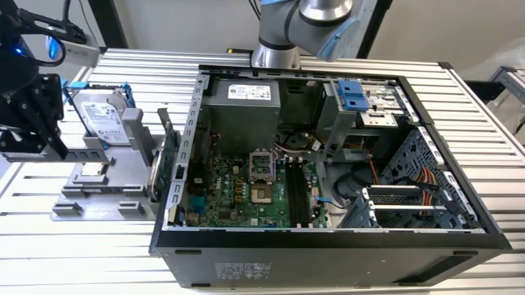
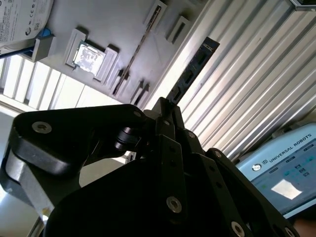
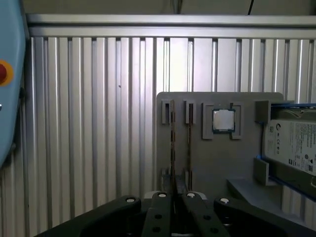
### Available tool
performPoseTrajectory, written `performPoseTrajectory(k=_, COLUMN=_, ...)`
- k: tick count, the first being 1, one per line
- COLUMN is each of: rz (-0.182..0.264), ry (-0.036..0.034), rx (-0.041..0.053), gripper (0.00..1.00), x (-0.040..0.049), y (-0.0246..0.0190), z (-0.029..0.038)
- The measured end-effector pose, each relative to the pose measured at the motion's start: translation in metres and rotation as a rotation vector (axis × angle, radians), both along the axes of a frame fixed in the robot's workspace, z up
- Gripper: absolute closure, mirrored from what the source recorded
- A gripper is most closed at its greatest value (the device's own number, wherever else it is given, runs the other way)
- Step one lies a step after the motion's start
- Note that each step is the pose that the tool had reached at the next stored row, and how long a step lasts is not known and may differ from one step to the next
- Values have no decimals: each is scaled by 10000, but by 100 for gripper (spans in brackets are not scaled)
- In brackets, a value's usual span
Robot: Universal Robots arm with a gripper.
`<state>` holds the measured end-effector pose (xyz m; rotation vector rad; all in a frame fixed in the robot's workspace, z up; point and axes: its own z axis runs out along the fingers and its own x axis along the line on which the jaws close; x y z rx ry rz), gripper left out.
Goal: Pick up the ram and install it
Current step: 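Pick up the ram and move it above insertion slot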
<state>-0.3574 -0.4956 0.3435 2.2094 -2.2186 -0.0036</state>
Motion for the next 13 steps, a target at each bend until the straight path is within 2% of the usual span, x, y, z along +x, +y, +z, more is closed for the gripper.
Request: performPoseTrajectory(k=13, rz=-1, ry=-1, rx=0, gripper=100, x=0, y=0, z=201)
